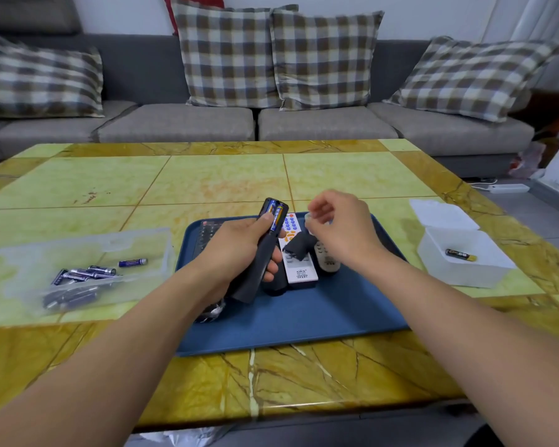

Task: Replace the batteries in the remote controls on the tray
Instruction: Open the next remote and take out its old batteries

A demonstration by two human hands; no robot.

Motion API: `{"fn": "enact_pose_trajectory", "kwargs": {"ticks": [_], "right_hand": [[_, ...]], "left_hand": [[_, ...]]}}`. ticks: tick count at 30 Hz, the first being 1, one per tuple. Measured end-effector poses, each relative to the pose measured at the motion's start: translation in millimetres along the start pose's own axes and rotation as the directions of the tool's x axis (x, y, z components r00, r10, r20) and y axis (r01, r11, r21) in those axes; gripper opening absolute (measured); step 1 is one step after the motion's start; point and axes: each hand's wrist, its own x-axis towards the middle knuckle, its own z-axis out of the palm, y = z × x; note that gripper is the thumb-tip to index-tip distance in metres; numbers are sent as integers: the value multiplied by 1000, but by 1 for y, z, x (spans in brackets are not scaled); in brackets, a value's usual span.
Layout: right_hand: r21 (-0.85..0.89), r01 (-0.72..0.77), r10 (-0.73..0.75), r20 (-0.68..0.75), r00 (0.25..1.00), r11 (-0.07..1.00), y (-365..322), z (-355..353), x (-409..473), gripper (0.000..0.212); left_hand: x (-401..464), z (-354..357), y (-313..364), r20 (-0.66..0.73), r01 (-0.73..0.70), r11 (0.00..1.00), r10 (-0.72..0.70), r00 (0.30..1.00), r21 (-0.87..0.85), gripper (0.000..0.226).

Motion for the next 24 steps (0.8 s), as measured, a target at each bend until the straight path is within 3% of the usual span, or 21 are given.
{"fn": "enact_pose_trajectory", "kwargs": {"ticks": [3,5,10,15,24], "right_hand": [[202,128,-103,-131,986,971,-18,-7,-3,21],[264,164,-134,-128,983,951,-29,-8,-7,23],[223,168,-146,-112,983,960,-32,-5,-13,25],[147,208,-182,-172,968,967,-32,-3,-15,20],[180,126,-77,-255,964,976,-35,1,-20,10]], "left_hand": [[0,5,-3,20,-18,1000,17,1000,13,35],[-1,11,-4,40,-26,1000,25,999,10,30],[-6,28,-2,54,-49,998,48,997,28,26],[-11,38,3,-17,-113,992,114,993,47,30],[-13,48,4,-67,-168,977,177,982,130,32]]}}
